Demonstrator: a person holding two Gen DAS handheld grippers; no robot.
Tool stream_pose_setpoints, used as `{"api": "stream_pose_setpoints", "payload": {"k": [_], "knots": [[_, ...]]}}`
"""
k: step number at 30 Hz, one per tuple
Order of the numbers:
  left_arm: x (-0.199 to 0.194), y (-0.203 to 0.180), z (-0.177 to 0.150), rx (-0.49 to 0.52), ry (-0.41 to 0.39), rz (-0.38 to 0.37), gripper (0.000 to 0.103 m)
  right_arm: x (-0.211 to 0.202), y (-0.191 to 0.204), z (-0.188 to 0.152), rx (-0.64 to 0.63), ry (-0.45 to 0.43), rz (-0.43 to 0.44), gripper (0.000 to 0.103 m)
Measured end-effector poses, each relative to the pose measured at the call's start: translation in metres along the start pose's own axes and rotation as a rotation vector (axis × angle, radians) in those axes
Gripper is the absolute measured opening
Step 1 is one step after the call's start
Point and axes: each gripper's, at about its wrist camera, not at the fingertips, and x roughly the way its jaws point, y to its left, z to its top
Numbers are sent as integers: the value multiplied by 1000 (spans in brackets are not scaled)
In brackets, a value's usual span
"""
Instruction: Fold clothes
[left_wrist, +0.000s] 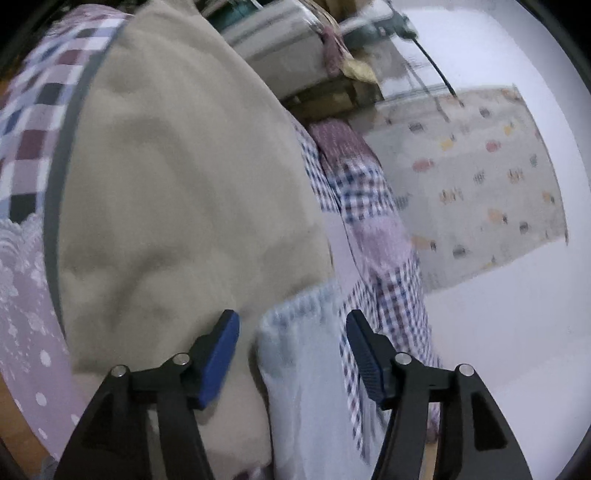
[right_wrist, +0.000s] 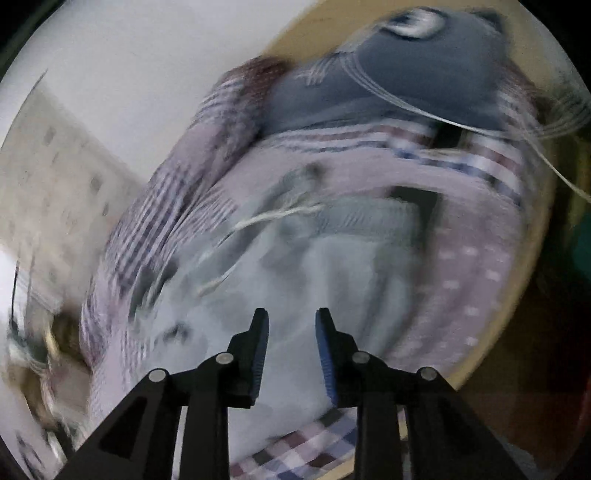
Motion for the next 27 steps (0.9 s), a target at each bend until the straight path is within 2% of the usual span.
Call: {"api": "stream_pose_setpoints", "payload": {"k": [3, 6, 11, 13, 17, 20, 22, 23, 27], "knots": [[1, -9, -13, 83, 42, 18, 66, 14, 51, -21, -213, 46, 47, 30], [0, -16, -20, 124, 56, 14, 67, 27, 96, -50, -384, 84, 123, 30], [2, -17, -21, 133, 69, 9, 67, 48, 145, -96, -581, 169, 193, 30], [6, -18, -20, 153, 80, 30, 67, 53, 161, -112, -670, 182, 224, 30], [16, -17, -16, 185, 97, 58, 66, 52, 198, -151, -879, 214, 341, 30], [20, -17, -14, 187, 98, 66, 49, 53, 222, -187, -1034, 270, 425, 30], [24, -14, -12, 173, 101, 87, 21, 56, 231, -209, -1138, 282, 431, 30], [26, -12, -11, 166, 99, 100, 18, 57, 232, -214, -1167, 288, 434, 30], [28, -11, -7, 137, 84, 55, 10, 59, 235, -237, -1283, 312, 447, 31]]}}
